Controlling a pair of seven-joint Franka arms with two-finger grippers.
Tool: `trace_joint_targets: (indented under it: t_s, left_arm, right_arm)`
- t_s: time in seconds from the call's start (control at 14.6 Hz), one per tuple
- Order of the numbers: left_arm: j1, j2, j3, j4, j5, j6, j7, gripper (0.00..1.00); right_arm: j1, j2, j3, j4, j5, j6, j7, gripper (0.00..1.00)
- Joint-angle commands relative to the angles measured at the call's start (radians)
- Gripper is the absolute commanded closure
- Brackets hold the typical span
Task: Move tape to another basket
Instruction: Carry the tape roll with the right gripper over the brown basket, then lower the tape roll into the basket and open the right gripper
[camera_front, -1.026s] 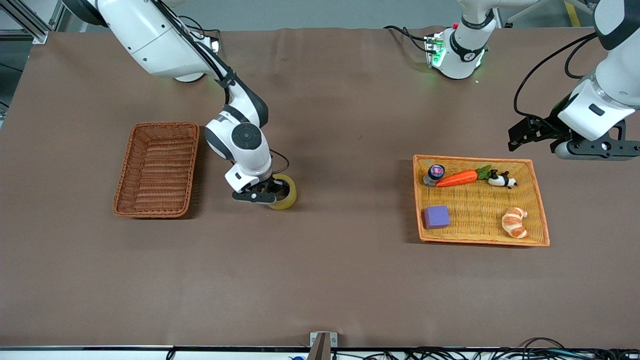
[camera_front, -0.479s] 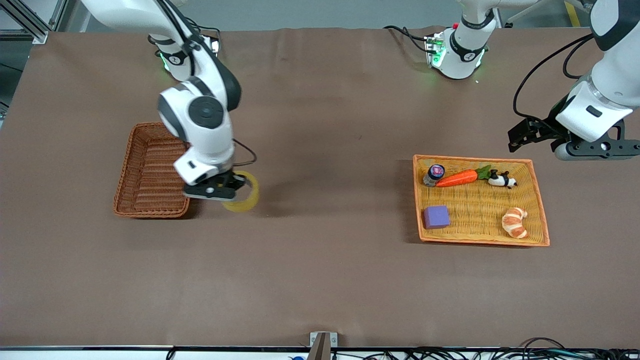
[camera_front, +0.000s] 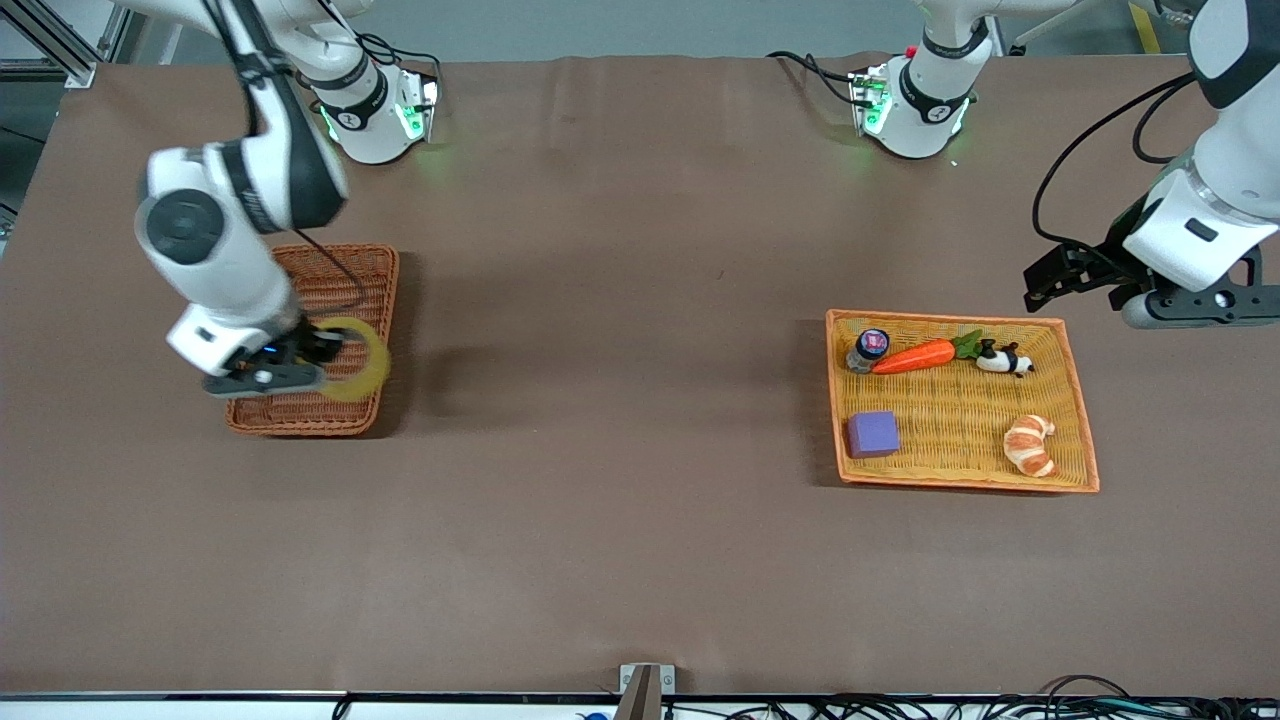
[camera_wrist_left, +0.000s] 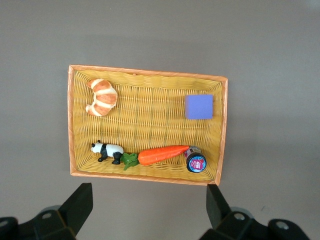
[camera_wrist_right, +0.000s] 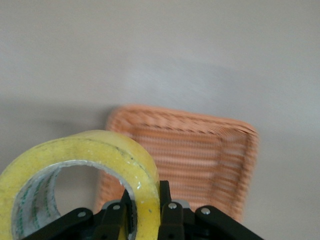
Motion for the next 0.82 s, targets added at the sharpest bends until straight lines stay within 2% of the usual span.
trace_joint_targets:
  t_s: [0.0,0.14,0.48,0.75]
  left_arm:
    - [0.002,0.043,0.000,0.071,0.017,-0.006,-0.016,0.00]
    - [0.004,0.043,0.000,0.074,0.017,-0.004,0.000,0.00]
    - [0.005,0.054,-0.002,0.065,0.021,-0.004,-0.002,0.00]
    - [0.002,0.059,-0.002,0.066,0.021,-0.004,0.001,0.00]
  right_arm:
    - [0.005,-0.124,-0.111,-0.150,0.026,0.029,-0.150,1.00]
    - [0.006,-0.128,-0.148,-0.190,0.026,0.052,-0.184,1.00]
    - [-0.001,-0.102,-0.170,-0.346,0.026,0.259,-0.184,1.00]
    - [-0.008,0.000,-0.176,-0.357,0.020,0.368,-0.187,0.99]
